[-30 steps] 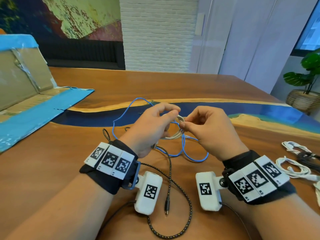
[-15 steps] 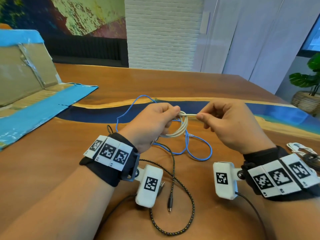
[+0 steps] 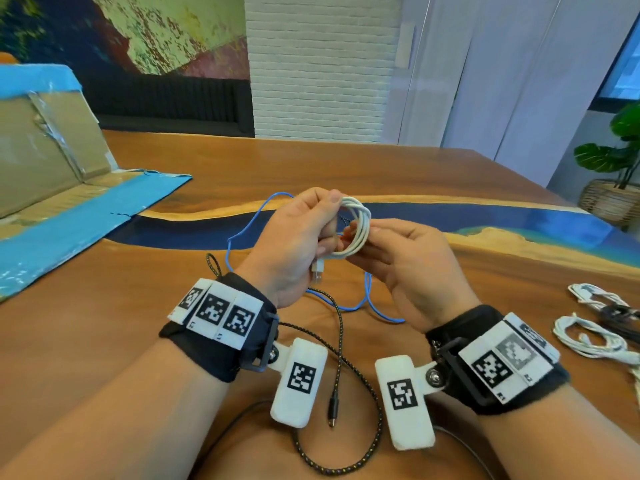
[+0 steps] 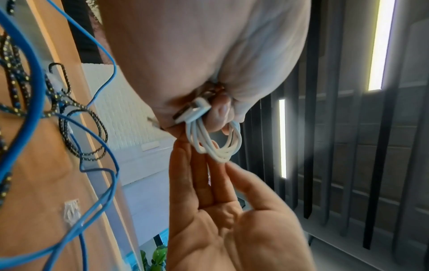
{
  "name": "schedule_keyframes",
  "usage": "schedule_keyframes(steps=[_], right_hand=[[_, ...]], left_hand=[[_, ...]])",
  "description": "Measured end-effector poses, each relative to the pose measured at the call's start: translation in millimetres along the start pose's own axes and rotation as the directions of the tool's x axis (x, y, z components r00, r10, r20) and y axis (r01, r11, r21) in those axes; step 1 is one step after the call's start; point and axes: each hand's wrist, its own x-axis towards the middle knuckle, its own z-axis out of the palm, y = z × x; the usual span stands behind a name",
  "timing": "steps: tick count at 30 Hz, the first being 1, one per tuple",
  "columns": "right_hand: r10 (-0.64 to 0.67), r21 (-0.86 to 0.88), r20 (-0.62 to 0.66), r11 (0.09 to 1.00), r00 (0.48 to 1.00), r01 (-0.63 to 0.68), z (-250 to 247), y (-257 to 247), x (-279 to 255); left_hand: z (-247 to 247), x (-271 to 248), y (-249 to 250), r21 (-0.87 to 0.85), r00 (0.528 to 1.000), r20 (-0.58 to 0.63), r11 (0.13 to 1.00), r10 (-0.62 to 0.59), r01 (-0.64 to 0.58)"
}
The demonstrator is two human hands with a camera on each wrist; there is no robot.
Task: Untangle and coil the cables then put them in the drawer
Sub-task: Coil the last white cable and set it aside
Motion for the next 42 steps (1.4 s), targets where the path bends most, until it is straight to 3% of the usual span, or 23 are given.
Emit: schedule_keyframes(steps=[2, 7, 13, 21, 26, 34, 39, 42], right_hand=[[0.046, 0.132, 0.025, 0.990, 0.999, -0.049, 2.3, -0.6, -0.9], [-0.038, -0.098, -0.079, 0.995, 0.996, 0.030, 3.2, 6.1, 1.3], [-0.017, -0.055, -0.136, 0.998, 0.991, 0.009, -2.7, 1.4, 5.2], [0.053, 0.127, -0.108, 0.991, 0.993, -0.040, -2.3, -3.9, 7.2], [0.044, 0.106, -0.111, 0.994, 0.993, -0.032, -0.4, -3.3, 6.4], [0.044, 0.221, -0.082, 0.975, 0.996, -0.025, 6.5, -3.5, 2.9], [0.035, 0.258, -0.047, 0.966, 0.998, -0.022, 6.9, -11.4, 0.4], [0.019, 0.289, 0.004, 0.957, 1.000, -0.020, 6.7, -15.0, -0.2]], left_hand=[[-1.2, -0.1, 1.2, 0.044, 0.999, -0.020, 0.999, 0.026, -0.025], [2.1, -3.6, -2.5, 0.206, 0.998, 0.052, 0.977, 0.047, -0.057], [-3.4, -3.2, 2.1, 0.286, 0.994, 0.106, 0.957, 0.022, -0.052], [3.6, -1.1, -3.0, 0.342, 0.977, -0.068, 0.925, 0.200, -0.165], [5.6, -1.3, -3.8, 0.364, 0.965, -0.102, 0.912, 0.240, -0.189], [-4.4, 3.6, -4.9, 0.318, 0.990, -0.066, 0.943, 0.123, -0.096], [-9.6, 2.5, 0.1, 0.045, 0.999, 0.006, 0.998, -0.041, 0.041], [-12.4, 2.3, 3.8, -0.011, 0.998, 0.026, 0.998, -0.055, 0.055]])
